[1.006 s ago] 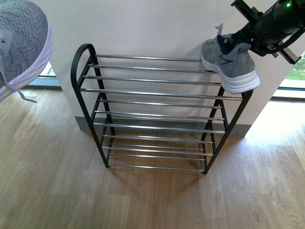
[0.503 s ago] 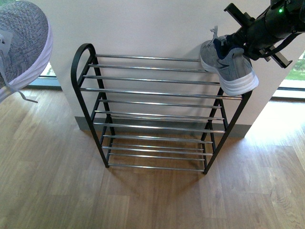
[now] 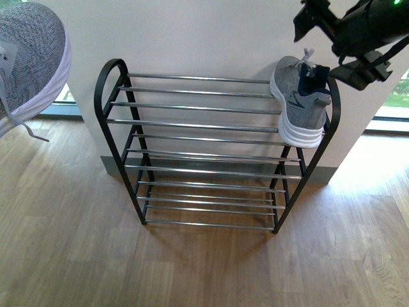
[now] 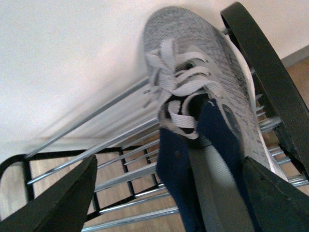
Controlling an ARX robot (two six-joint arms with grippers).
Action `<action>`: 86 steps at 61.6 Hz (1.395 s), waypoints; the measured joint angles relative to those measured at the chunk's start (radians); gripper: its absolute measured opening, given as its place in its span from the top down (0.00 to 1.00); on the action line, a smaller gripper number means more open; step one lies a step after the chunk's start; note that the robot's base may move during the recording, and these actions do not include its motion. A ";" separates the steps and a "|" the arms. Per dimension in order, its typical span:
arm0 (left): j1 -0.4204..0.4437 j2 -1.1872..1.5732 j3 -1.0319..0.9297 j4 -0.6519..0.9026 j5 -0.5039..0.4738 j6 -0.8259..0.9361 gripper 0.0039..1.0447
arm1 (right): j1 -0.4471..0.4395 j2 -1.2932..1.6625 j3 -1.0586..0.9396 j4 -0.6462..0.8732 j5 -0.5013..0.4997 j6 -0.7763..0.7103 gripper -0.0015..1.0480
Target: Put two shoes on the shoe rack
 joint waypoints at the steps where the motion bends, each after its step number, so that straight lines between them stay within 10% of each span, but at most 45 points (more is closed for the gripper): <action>1: 0.000 0.000 0.000 0.000 0.000 0.000 0.99 | -0.002 -0.009 -0.005 0.003 -0.005 -0.002 0.08; 45: 0.000 0.000 0.000 0.000 0.000 0.000 0.99 | -0.341 -0.842 -0.691 0.202 -0.573 -0.386 0.09; 64: 0.000 0.000 0.000 0.000 0.001 0.000 0.99 | -0.424 -0.880 -0.762 0.254 -0.572 -0.415 0.09; 71: 0.000 0.000 0.000 0.000 0.000 0.000 0.99 | -0.352 -0.958 -0.957 0.594 -0.318 -0.621 0.33; 86: 0.000 0.000 0.000 0.000 0.000 0.000 0.99 | -0.234 -1.133 -1.191 0.652 -0.205 -0.705 0.73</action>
